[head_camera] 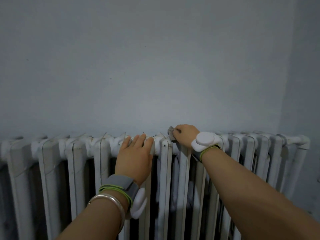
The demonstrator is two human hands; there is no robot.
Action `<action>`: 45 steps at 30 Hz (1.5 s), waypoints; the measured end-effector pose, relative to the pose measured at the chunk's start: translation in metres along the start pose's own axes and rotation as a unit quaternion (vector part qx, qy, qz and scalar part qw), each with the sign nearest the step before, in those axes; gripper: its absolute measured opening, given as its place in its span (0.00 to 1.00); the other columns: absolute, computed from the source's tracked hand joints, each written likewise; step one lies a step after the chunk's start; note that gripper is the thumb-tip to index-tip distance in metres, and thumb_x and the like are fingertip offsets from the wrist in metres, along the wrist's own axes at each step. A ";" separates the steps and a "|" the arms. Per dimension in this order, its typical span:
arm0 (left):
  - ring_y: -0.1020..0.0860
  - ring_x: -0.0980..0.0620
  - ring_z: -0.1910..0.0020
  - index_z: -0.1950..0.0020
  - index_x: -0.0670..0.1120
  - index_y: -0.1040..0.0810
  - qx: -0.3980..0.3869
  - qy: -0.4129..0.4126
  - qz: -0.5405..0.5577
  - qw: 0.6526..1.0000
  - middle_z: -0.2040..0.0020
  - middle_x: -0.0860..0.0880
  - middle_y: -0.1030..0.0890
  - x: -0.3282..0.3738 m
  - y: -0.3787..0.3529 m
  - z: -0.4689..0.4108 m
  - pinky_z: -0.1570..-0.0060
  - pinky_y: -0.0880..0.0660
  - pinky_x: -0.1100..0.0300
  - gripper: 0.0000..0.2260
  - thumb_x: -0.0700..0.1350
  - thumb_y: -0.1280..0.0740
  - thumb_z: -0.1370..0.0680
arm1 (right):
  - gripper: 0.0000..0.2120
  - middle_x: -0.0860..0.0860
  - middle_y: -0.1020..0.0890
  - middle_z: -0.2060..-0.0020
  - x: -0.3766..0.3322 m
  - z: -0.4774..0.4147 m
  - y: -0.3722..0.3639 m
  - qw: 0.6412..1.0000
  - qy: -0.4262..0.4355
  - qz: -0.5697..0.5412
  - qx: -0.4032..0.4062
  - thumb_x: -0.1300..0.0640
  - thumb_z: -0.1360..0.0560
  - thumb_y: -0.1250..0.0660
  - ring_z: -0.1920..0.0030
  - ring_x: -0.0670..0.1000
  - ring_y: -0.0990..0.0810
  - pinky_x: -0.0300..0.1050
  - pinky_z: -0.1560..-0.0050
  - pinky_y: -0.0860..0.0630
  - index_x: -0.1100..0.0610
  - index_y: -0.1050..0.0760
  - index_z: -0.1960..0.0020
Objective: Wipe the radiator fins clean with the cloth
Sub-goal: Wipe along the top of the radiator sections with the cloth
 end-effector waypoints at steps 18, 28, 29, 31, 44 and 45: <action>0.20 0.45 0.44 0.43 0.46 0.22 0.014 0.004 0.006 1.000 0.42 0.45 0.20 0.001 0.004 0.000 0.39 0.29 0.45 0.21 0.44 0.26 0.35 | 0.12 0.58 0.22 0.51 0.003 0.083 0.010 0.945 0.106 -0.057 0.304 0.61 0.29 0.29 0.54 0.61 0.24 0.55 0.53 0.24 0.58 0.22 0.46; 0.20 0.45 0.45 0.43 0.46 0.22 -0.011 0.012 0.005 1.000 0.42 0.44 0.20 0.001 0.001 -0.002 0.38 0.30 0.45 0.20 0.44 0.26 0.35 | 0.15 0.55 0.30 0.37 0.015 0.113 -0.009 0.934 0.095 -0.142 0.313 0.61 0.24 0.33 0.38 0.54 0.28 0.43 0.41 0.30 0.55 0.26 0.38; 0.20 0.45 0.45 0.43 0.46 0.22 -0.016 0.013 0.005 1.000 0.42 0.44 0.20 0.000 0.000 -0.001 0.37 0.31 0.45 0.20 0.44 0.26 0.34 | 0.15 0.53 0.31 0.37 0.017 0.116 -0.012 0.935 0.094 -0.145 0.310 0.60 0.24 0.33 0.39 0.53 0.29 0.41 0.41 0.30 0.54 0.27 0.38; 0.21 0.45 0.43 0.41 0.46 0.23 -0.023 0.015 0.009 1.000 0.40 0.44 0.21 0.000 -0.002 -0.001 0.35 0.33 0.45 0.20 0.44 0.28 0.32 | 0.14 0.50 0.33 0.37 0.021 0.123 -0.024 0.941 0.092 -0.147 0.290 0.59 0.23 0.34 0.40 0.50 0.29 0.40 0.41 0.29 0.52 0.28 0.38; 0.21 0.46 0.42 0.38 0.46 0.24 -0.080 0.019 0.007 0.997 0.38 0.45 0.22 -0.001 -0.005 -0.001 0.35 0.32 0.46 0.20 0.46 0.29 0.30 | 0.06 0.46 0.30 0.52 0.028 0.138 -0.027 0.950 0.086 -0.188 0.233 0.56 0.25 0.33 0.57 0.42 0.26 0.28 0.56 0.31 0.53 0.24 0.48; 0.20 0.46 0.45 0.40 0.46 0.22 -0.082 0.014 0.003 0.997 0.40 0.45 0.20 -0.001 -0.005 -0.002 0.38 0.30 0.46 0.21 0.46 0.27 0.32 | 0.06 0.47 0.30 0.52 0.024 0.135 -0.011 0.939 0.084 -0.214 0.254 0.57 0.25 0.32 0.55 0.42 0.26 0.25 0.55 0.32 0.53 0.23 0.48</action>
Point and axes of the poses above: each hand's wrist, its own z-axis away from the middle knuckle, its own y-axis out of the back of the hand, x = y × z, the point moved 10 cm from there along -z, towards the middle knuckle
